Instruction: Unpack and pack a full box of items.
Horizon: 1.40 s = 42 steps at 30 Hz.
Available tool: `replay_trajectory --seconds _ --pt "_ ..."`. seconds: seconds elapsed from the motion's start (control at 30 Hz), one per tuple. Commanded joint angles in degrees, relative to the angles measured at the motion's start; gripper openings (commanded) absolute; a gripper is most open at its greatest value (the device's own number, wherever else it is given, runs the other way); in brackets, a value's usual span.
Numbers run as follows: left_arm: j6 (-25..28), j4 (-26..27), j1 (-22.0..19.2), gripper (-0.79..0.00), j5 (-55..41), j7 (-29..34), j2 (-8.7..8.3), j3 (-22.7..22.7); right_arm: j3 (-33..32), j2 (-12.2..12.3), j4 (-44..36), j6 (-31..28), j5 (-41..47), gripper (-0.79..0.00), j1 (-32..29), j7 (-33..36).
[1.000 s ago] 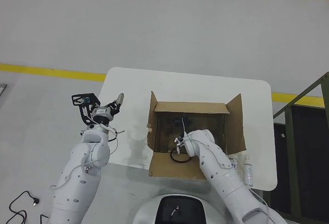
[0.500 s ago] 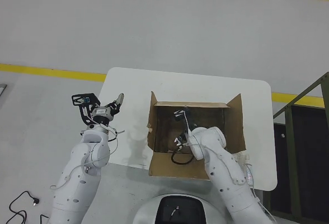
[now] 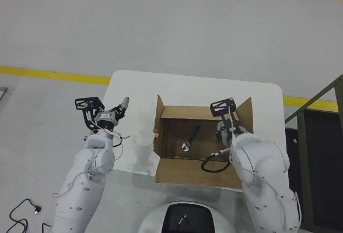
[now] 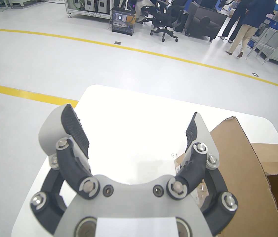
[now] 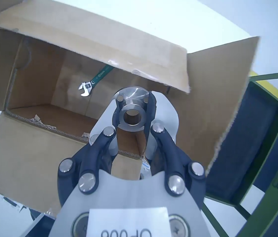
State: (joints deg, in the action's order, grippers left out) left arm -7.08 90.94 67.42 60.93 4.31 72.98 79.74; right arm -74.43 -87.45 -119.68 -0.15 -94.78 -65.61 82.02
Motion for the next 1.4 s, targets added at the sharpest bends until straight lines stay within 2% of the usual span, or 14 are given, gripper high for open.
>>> replay_trajectory --seconds 0.0,0.3,0.7,0.77,1.07,1.37 --pt "0.0 0.0 0.0 0.0 0.0 0.0 0.0 0.0 -1.01 0.11 -2.77 -0.42 -0.3 -0.785 -0.05 1.27" --pt "0.0 0.0 0.0 0.0 0.0 0.0 0.0 0.0 -5.76 0.61 -10.21 -1.62 -3.81 -0.785 0.15 5.92" --pt "0.0 0.0 0.0 0.0 0.0 0.0 0.0 0.0 -6.65 0.63 -10.43 -1.08 -3.46 -0.785 -0.09 5.77" --pt "0.0 0.0 0.0 0.0 0.0 0.0 0.0 0.0 -7.18 0.71 -9.86 -0.79 -3.61 -0.785 -1.79 3.63" --pt "0.0 0.0 0.0 0.0 0.0 0.0 0.0 0.0 -17.28 1.38 -14.96 -2.37 -2.84 -0.785 -6.07 5.98" --pt "0.0 0.0 0.0 0.0 0.0 0.0 0.0 0.0 -30.02 2.26 -13.3 -7.91 -0.89 -0.785 -13.72 5.98"
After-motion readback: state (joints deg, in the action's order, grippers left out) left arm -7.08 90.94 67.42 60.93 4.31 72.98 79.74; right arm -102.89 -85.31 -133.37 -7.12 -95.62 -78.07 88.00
